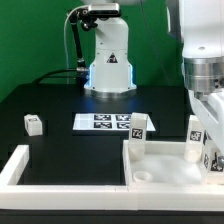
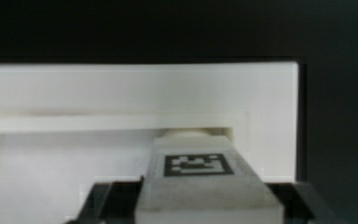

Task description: Assemble square table

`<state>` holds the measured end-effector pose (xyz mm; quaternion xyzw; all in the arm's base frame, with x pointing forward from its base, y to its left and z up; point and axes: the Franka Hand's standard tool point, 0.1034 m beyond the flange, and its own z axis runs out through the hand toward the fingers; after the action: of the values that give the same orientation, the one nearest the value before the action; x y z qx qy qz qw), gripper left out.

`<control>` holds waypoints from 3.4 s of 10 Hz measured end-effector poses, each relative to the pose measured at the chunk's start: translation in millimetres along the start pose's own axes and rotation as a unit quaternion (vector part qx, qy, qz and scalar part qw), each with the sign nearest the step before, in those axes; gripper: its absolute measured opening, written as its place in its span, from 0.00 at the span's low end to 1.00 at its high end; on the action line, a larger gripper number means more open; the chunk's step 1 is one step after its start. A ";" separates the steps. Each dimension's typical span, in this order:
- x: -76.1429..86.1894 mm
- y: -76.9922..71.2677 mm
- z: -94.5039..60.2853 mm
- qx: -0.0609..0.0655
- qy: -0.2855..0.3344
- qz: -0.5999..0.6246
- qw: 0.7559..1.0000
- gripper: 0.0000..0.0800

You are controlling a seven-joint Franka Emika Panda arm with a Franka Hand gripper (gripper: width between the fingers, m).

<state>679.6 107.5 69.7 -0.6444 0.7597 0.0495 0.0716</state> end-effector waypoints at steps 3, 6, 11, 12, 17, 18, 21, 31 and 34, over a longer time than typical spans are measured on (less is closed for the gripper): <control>1.2 -1.3 -0.3 0.011 -0.011 0.096 0.995 0.36; 2.2 -0.1 1.6 0.010 -0.008 0.108 0.994 0.47; 49.3 3.5 -36.9 0.040 -0.008 0.034 0.999 0.81; 56.1 1.5 -42.5 0.043 -0.009 0.033 0.998 0.81; 54.1 2.1 -41.1 0.042 -0.009 0.031 0.999 0.81; 55.8 1.8 -41.9 0.043 -0.009 0.025 0.999 0.81; 101.8 1.9 -84.2 0.068 -0.010 -0.071 0.995 0.81; 203.2 68.3 -71.2 0.042 0.015 -0.510 0.859 0.81; 233.3 83.1 -63.6 0.031 0.039 -0.592 0.804 0.81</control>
Offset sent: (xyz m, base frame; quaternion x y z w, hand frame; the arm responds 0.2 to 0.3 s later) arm 0.0002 -0.0005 0.0014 0.0363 0.0071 0.2005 0.9790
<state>557.6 -116.3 90.7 -0.9678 0.2338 -0.0513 0.0776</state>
